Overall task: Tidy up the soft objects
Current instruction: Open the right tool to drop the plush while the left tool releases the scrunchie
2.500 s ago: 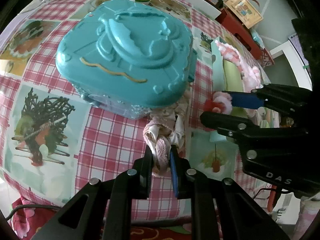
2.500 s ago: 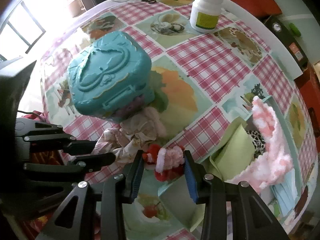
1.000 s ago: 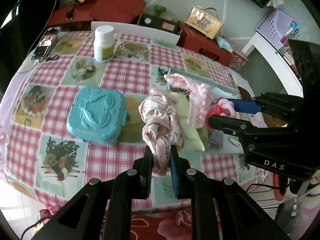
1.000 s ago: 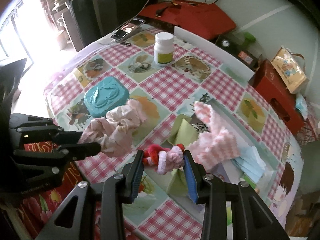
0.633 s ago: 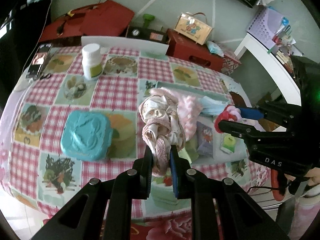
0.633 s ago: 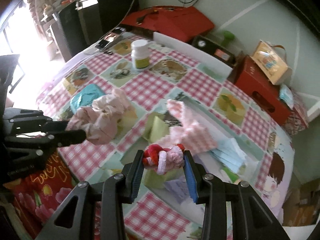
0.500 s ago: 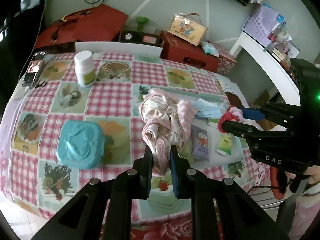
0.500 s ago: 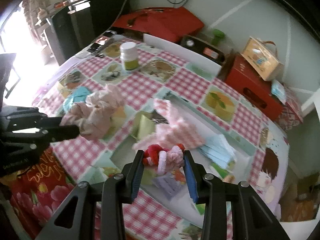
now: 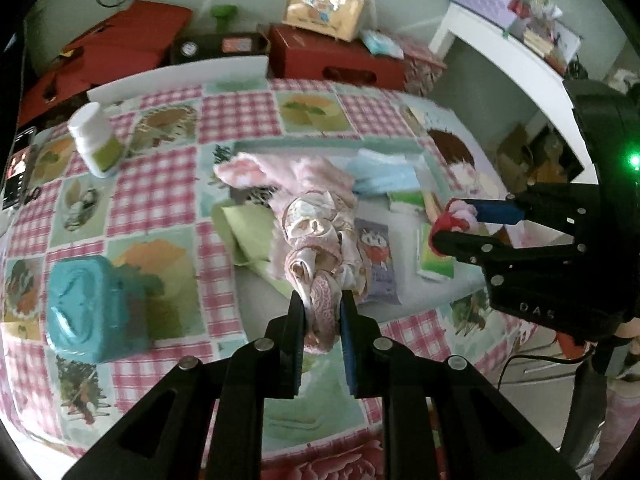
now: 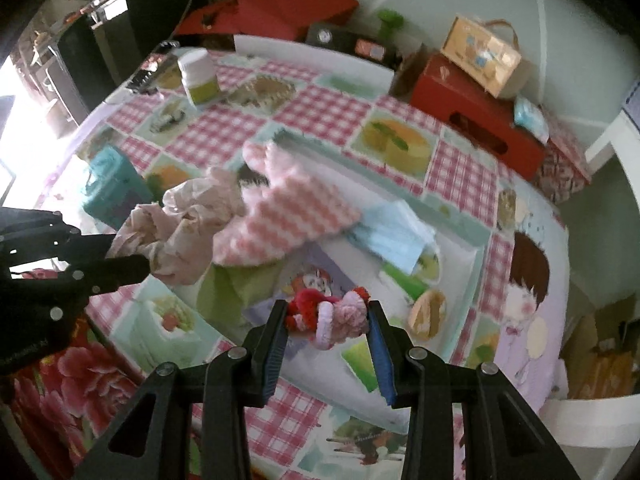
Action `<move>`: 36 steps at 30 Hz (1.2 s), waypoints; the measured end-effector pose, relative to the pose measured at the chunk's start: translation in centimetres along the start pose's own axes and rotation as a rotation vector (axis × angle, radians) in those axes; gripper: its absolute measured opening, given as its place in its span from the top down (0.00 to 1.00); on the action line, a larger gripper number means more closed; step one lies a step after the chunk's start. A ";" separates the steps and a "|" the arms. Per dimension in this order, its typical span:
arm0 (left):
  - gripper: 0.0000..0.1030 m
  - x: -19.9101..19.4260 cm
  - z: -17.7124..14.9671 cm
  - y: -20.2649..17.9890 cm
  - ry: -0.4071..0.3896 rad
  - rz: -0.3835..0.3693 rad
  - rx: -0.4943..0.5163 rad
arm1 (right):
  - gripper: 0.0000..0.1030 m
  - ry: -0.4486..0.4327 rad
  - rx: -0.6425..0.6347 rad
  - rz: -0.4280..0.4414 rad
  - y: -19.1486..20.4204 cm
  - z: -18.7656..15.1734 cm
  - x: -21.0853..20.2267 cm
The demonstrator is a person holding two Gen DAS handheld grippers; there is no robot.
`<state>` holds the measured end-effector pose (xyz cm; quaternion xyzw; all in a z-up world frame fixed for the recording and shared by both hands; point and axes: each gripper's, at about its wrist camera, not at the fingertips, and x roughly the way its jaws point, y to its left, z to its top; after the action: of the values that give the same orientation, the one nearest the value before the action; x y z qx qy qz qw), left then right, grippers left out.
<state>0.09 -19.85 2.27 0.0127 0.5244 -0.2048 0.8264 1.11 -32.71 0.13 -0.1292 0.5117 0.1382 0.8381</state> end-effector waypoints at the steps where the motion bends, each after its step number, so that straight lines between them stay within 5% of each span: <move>1: 0.84 0.5 0.0 -0.2 0.008 0.004 0.006 | 0.60 0.009 0.003 0.002 0.0 -0.2 0.4; 22: 0.82 7.6 1.6 -0.4 0.094 0.064 0.060 | 0.60 0.121 0.043 0.041 -2.6 -1.2 7.2; 28: 0.72 8.4 1.8 0.3 0.109 0.066 0.044 | 0.57 0.141 0.060 0.022 -3.5 -0.7 8.3; 31: 0.57 8.7 1.7 0.4 0.119 0.072 0.050 | 0.55 0.151 0.067 0.009 -3.8 -0.6 8.6; 36: 0.45 8.6 1.6 0.2 0.114 0.086 0.062 | 0.37 0.151 0.078 -0.018 -4.3 -0.5 8.8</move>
<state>4.71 -22.81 -4.59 0.0726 0.5628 -0.1842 0.8026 6.13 -36.05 -7.61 -0.1111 0.5774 0.1003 0.8026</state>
